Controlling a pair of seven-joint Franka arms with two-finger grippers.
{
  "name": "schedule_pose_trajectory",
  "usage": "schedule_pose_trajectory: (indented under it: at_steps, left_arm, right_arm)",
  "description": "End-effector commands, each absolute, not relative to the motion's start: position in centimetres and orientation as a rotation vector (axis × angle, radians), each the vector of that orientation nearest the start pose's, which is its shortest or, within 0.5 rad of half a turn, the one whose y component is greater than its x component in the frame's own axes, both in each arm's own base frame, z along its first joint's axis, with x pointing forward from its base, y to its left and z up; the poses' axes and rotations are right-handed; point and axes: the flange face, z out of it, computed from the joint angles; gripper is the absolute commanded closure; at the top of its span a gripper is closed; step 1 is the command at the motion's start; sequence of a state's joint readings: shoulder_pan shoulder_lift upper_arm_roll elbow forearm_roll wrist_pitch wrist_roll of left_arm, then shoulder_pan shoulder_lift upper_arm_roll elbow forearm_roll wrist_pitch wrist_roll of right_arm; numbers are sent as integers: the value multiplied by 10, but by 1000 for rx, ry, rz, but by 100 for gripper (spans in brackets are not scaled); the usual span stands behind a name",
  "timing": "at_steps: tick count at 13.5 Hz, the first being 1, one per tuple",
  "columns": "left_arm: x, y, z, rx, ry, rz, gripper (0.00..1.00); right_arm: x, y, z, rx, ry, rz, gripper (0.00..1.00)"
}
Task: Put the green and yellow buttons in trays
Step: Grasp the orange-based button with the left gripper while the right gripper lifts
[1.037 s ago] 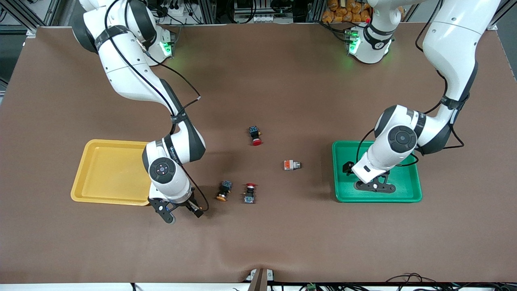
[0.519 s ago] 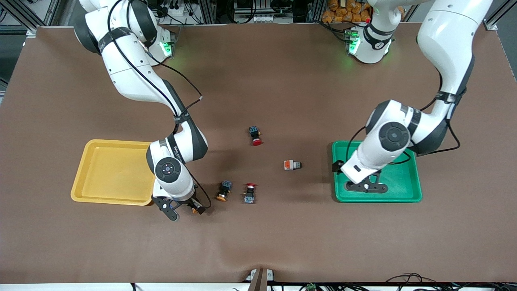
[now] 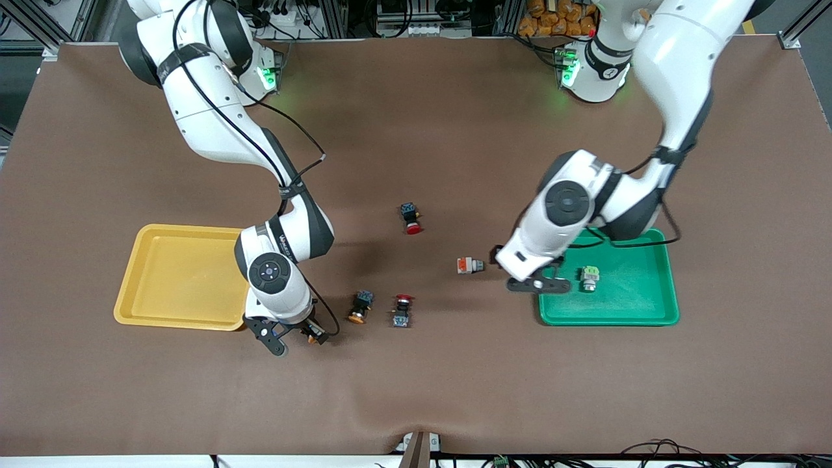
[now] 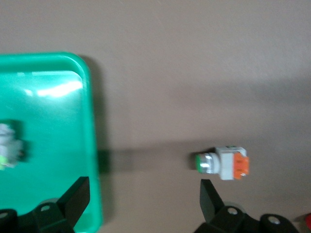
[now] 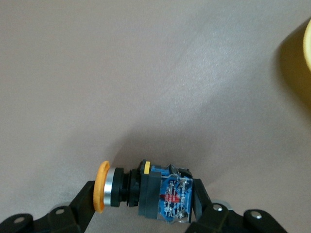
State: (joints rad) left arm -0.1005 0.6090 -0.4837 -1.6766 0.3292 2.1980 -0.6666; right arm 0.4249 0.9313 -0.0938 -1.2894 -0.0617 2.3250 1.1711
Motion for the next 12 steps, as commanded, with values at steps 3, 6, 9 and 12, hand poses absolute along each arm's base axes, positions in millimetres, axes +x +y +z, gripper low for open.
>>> schedule_pose_trajectory:
  at_steps: [3,6,9,12]
  left_arm:
    - [587,-380,239,-3200,11,-2,0]
    - [581,-390,225,-3174,32,-26,0]
    - [577,-399,206,-3165,31,-64,0]
    - [579,-400,201,-3174,24,-74,0]
  right_arm:
    - [730,204,266,-2916,1180,-243,53]
    - [729,146,310,-3034,1082,-108,53]
    - [710,81,347,-3174,960,174,52]
    - [705,49,366,-3183,907,239,0]
